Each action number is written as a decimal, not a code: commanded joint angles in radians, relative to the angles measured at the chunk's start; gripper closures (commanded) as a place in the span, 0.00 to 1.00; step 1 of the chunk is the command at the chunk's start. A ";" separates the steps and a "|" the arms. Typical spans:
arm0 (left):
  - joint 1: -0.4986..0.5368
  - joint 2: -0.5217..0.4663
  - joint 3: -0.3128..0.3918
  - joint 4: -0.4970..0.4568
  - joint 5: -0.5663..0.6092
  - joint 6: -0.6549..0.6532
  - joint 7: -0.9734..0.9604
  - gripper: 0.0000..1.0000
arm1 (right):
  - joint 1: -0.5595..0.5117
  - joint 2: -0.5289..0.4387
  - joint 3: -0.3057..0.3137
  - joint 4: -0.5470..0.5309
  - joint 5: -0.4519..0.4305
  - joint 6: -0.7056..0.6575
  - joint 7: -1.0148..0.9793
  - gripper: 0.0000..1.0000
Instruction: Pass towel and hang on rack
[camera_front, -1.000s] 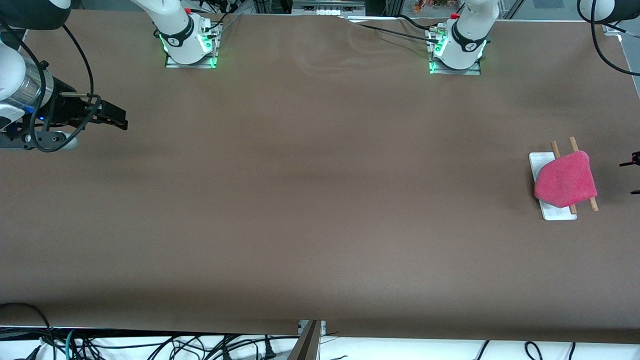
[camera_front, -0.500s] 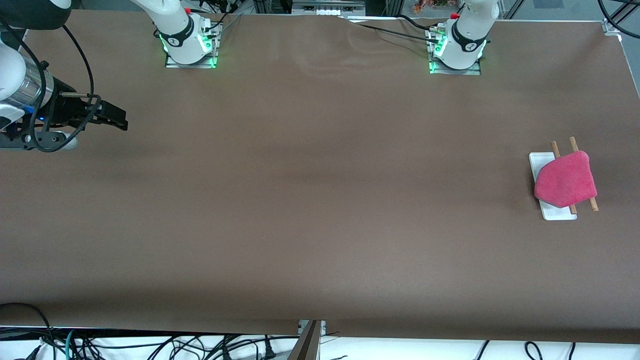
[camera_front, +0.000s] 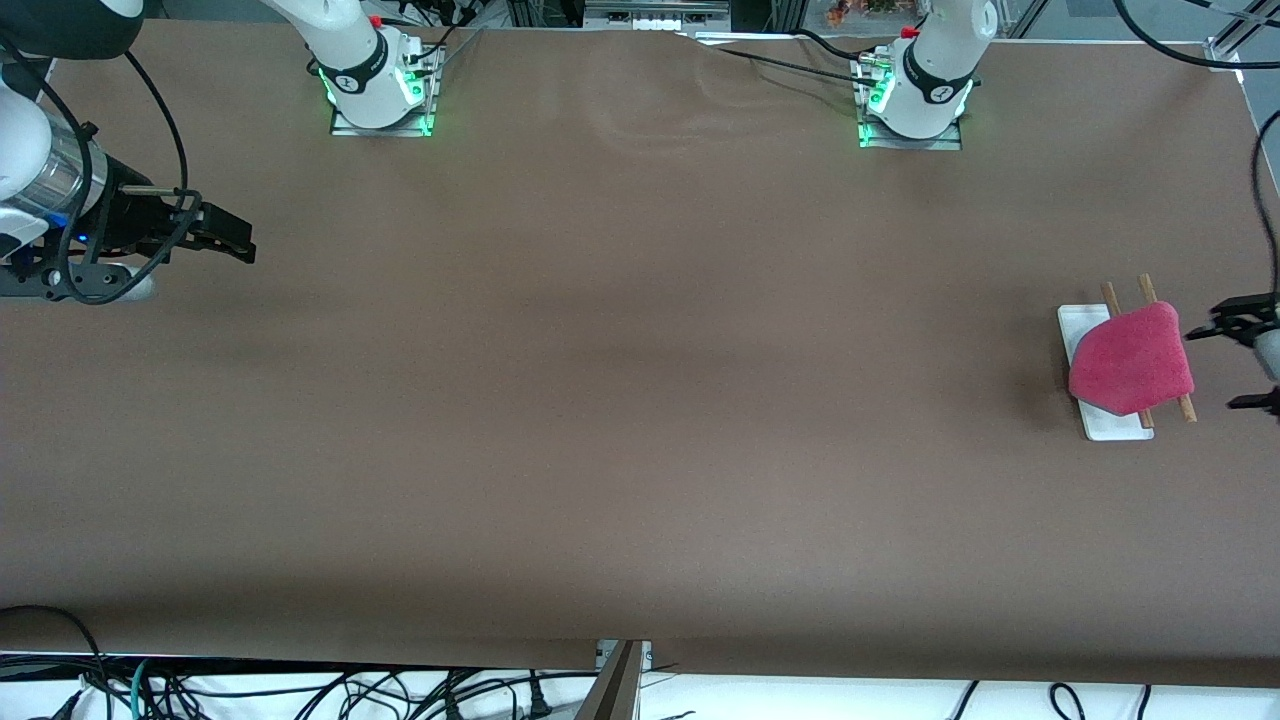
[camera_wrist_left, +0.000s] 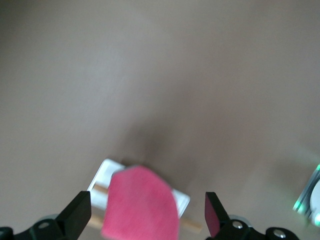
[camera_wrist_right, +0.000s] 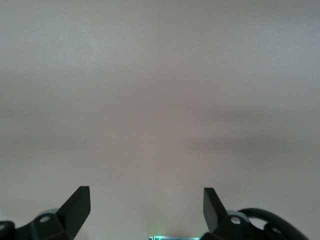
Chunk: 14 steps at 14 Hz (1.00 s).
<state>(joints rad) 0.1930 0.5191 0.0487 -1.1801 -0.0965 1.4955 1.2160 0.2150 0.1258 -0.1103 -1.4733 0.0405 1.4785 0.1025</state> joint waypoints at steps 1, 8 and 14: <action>-0.075 -0.059 -0.012 -0.027 0.011 -0.024 -0.172 0.00 | 0.003 0.003 0.000 0.013 -0.013 0.000 0.000 0.00; -0.244 -0.396 -0.009 -0.402 0.090 0.121 -0.931 0.00 | 0.003 0.002 0.001 0.015 -0.010 0.000 0.000 0.00; -0.222 -0.557 -0.007 -0.579 0.093 0.178 -1.170 0.00 | 0.003 0.002 0.000 0.015 -0.010 0.000 0.000 0.00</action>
<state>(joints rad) -0.0260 0.0144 0.0462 -1.6897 -0.0317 1.6359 0.0809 0.2150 0.1258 -0.1102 -1.4726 0.0406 1.4808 0.1025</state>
